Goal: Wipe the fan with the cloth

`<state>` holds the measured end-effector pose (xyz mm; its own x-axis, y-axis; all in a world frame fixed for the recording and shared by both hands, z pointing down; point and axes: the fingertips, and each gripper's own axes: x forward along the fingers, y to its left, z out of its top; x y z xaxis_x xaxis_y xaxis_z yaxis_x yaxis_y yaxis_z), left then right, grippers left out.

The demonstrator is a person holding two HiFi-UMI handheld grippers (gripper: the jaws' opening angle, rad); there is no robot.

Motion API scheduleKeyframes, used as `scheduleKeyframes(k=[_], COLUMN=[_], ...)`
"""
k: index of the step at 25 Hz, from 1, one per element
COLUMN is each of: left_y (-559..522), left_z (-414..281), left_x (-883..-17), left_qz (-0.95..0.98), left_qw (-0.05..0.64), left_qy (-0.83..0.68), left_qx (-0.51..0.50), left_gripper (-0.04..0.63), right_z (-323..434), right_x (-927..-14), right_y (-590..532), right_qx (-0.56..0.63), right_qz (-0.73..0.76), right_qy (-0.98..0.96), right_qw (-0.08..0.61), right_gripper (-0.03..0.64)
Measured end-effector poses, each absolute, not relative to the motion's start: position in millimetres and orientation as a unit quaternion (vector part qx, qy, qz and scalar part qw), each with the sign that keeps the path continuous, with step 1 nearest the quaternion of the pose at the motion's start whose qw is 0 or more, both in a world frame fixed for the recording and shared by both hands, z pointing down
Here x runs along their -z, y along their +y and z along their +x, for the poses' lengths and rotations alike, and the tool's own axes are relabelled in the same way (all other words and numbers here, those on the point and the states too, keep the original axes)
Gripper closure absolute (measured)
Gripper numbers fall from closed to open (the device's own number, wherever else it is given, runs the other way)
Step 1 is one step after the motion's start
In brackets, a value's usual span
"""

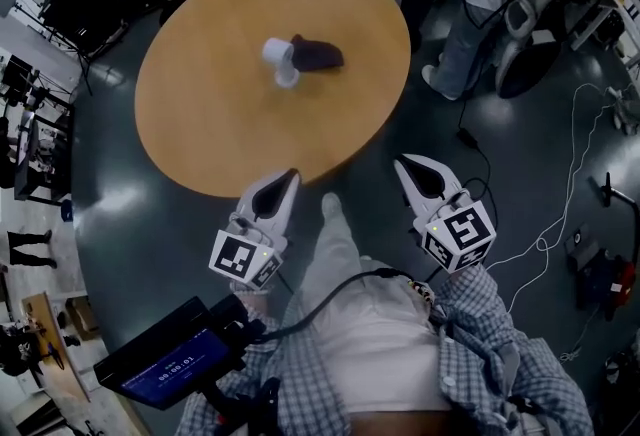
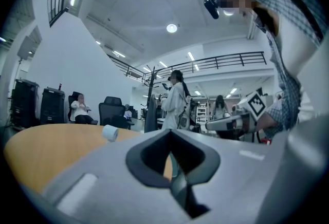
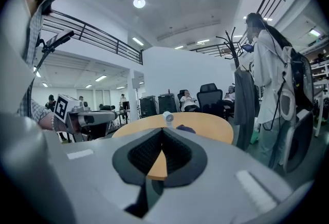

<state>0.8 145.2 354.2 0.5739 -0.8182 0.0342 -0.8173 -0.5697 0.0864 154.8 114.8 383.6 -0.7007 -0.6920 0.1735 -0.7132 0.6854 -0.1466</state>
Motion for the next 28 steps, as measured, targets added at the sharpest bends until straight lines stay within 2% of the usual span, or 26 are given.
scheduleKeyframes(k=[11, 17, 23, 28], left_y=[65.3, 2.8, -35.0, -68.4], left_z=[-35.0, -67.1, -75.9, -79.1], left_x=[-376.4, -409.4, -452.3, -491.7], left_qz=[0.879, 0.877, 0.875, 0.864], left_qw=[0.057, 0.091, 0.092, 0.103], left_qy=[-0.472, -0.470, -0.467, -0.480], left_qx=[-0.032, -0.052, -0.087, -0.108], left_gripper=[0.594, 0.585, 0.464, 0.402], right_z=[110.9, 74.3, 66.8, 63.8], right_x=[-374.3, -388.0, -406.0, -434.7], right_y=[29.1, -33.6, -65.1, -89.5], right_qx=[-0.092, -0.104, -0.122, -0.144], right_qz=[0.363, 0.354, 0.350, 0.330], right_qy=[-0.925, -0.925, -0.922, -0.922], right_qw=[0.062, 0.090, 0.116, 0.144], right_gripper=[0.614, 0.614, 0.614, 0.614])
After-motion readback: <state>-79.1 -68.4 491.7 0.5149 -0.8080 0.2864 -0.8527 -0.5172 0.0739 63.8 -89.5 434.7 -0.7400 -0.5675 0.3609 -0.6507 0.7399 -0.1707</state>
